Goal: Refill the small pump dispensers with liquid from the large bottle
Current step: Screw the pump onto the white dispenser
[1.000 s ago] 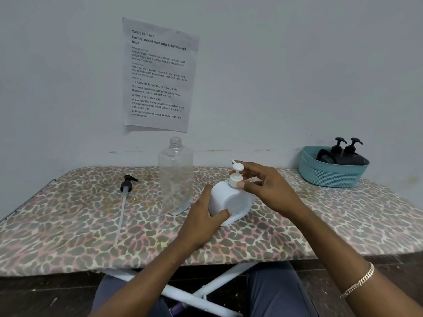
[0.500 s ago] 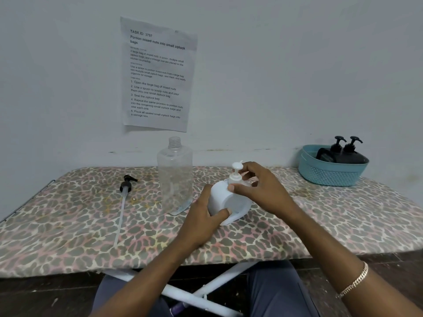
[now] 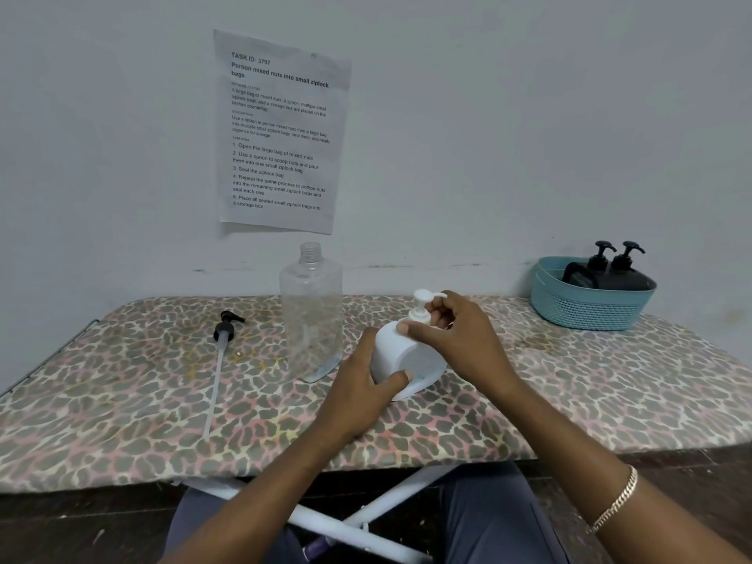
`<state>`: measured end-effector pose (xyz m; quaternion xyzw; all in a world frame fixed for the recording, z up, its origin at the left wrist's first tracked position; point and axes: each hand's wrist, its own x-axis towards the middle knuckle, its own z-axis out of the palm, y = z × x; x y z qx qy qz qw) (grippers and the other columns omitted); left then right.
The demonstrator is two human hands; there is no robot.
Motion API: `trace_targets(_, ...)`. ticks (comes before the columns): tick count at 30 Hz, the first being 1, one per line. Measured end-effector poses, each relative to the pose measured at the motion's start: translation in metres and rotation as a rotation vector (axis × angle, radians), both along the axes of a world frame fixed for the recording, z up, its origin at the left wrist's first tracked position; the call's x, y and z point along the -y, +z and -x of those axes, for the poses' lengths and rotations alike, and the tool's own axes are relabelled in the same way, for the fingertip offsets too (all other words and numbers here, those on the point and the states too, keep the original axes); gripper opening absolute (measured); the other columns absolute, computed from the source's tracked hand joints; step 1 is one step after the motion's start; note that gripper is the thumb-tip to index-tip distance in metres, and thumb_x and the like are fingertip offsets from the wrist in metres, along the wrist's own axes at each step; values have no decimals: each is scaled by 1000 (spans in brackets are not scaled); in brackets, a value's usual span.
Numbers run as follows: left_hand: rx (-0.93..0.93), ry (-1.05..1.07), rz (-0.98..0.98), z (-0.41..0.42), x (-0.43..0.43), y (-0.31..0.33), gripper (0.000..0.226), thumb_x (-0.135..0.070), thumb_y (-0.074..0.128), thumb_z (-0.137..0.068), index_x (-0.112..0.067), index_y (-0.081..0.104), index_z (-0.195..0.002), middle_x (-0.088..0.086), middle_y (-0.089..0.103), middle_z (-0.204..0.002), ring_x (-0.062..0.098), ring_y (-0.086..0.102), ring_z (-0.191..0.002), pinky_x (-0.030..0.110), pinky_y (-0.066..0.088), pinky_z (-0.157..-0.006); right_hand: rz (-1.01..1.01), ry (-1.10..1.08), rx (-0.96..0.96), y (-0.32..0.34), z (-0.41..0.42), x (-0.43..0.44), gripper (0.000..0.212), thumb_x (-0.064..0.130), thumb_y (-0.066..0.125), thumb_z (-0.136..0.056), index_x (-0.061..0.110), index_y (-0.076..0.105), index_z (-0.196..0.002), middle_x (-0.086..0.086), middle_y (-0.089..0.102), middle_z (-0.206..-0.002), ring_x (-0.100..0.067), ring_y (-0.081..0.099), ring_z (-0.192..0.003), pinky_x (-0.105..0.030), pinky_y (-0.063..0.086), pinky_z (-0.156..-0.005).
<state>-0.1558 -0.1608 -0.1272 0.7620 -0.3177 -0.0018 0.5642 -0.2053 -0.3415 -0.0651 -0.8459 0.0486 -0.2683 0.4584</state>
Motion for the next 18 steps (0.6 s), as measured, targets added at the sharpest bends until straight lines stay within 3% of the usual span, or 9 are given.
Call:
trace_targets(2, 3, 1, -2, 0, 0, 0, 50, -30, 74, -95, -41, 48, -136, -10, 67, -119, 10, 71, -102, 43, 63, -78, -9, -7, -2, -1, 0, -3, 41, 43, 89, -79, 21, 66, -105, 5, 65, -95, 1, 56, -77, -10, 42, -69)
trace_targets(4, 2, 3, -2, 1, 0, 0, 50, -32, 74, -94, -42, 48, -136, -10, 67, -119, 10, 71, -103, 44, 63, -79, 4, 8, -29, 4, 3, -2, 43, 45, 86, -82, 25, 64, -113, 14, 65, -104, 5, 59, -90, -11, 43, -74)
trace_targets(8, -5, 3, -8, 0, 0, 0, 51, -38, 73, -92, -42, 47, -136, -9, 66, -121, 12, 71, -103, 47, 63, -80, 4, 151, -143, 11, 3, 15, 47, 41, 82, -85, 35, 68, -130, 18, 68, -125, -1, 62, -117, -33, 49, -98)
trace_targets(10, -2, 6, -12, 1, 1, 1, 52, -40, 73, -91, -42, 47, -136, -9, 66, -121, 12, 70, -103, 47, 63, -80, -25, 223, -208, 15, 5, 20, 51, 49, 78, -82, 38, 69, -131, 18, 65, -136, -2, 58, -128, -43, 47, -110)
trace_targets(14, -4, 3, -2, 2, 1, 1, 54, -42, 72, -90, -41, 47, -138, -10, 66, -121, 10, 70, -104, 47, 62, -82, -55, 332, -175, 15, 7, 17, 32, 35, 71, -99, 38, 71, -131, 25, 61, -142, 3, 51, -136, -33, 41, -112)
trace_targets(18, -5, 2, 3, 1, 1, 0, 52, -41, 72, -91, -40, 47, -136, -10, 66, -120, 10, 70, -103, 46, 62, -82, -160, 282, -96, 8, 3, 14, 25, 23, 76, -96, 31, 79, -119, 22, 71, -129, 3, 60, -128, -33, 47, -107)
